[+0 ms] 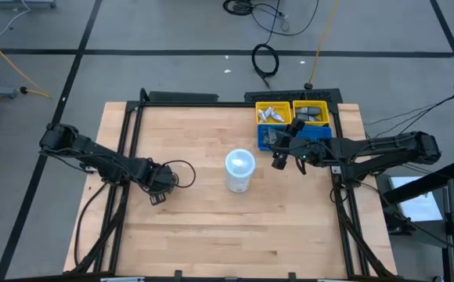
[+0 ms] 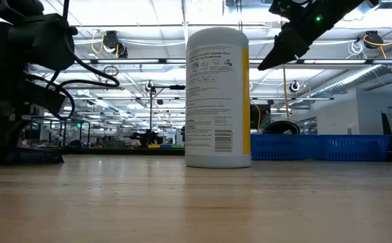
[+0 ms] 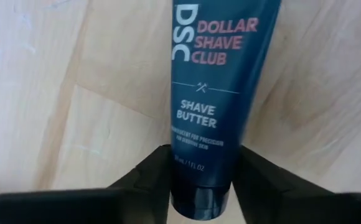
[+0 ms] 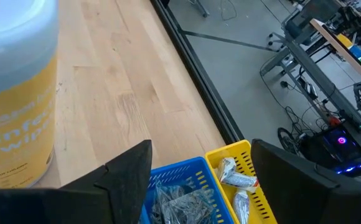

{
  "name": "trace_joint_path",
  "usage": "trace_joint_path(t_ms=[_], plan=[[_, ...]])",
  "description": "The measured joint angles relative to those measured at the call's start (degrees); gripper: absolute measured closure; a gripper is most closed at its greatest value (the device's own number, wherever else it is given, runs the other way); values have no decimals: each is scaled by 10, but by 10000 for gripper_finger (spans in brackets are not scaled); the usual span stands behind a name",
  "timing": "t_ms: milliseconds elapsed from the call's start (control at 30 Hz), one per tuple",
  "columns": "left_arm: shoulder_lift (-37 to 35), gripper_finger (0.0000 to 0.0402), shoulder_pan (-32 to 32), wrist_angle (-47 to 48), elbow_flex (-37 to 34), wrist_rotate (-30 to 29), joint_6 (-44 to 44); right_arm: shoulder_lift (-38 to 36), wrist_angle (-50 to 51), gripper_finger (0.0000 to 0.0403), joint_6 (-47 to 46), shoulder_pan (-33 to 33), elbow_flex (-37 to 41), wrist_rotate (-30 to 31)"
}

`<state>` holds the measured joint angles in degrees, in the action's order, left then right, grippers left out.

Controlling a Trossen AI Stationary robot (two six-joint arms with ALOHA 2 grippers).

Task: Pick & Place Travel size toiletries
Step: Return to Home Position

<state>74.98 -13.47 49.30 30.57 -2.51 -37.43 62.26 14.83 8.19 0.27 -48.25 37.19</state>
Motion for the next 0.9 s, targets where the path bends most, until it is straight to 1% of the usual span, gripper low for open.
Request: trace_joint_path(t_ms=[100,367,567,800,900], plan=[[0,295,0,1,0,8,6,0,0,141,0,0,0,0],[1,295,0,3,6,14,0,0,0,145,0,0,0,0],[2,295,-2,-1,45,22,13,0,0,147,-11,0,0,0],[2,295,-10,3,107,-39,37,0,0,147,-15,0,0,0],[2,295,-14,7,141,-77,54,0,-1,147,-15,0,0,-15]])
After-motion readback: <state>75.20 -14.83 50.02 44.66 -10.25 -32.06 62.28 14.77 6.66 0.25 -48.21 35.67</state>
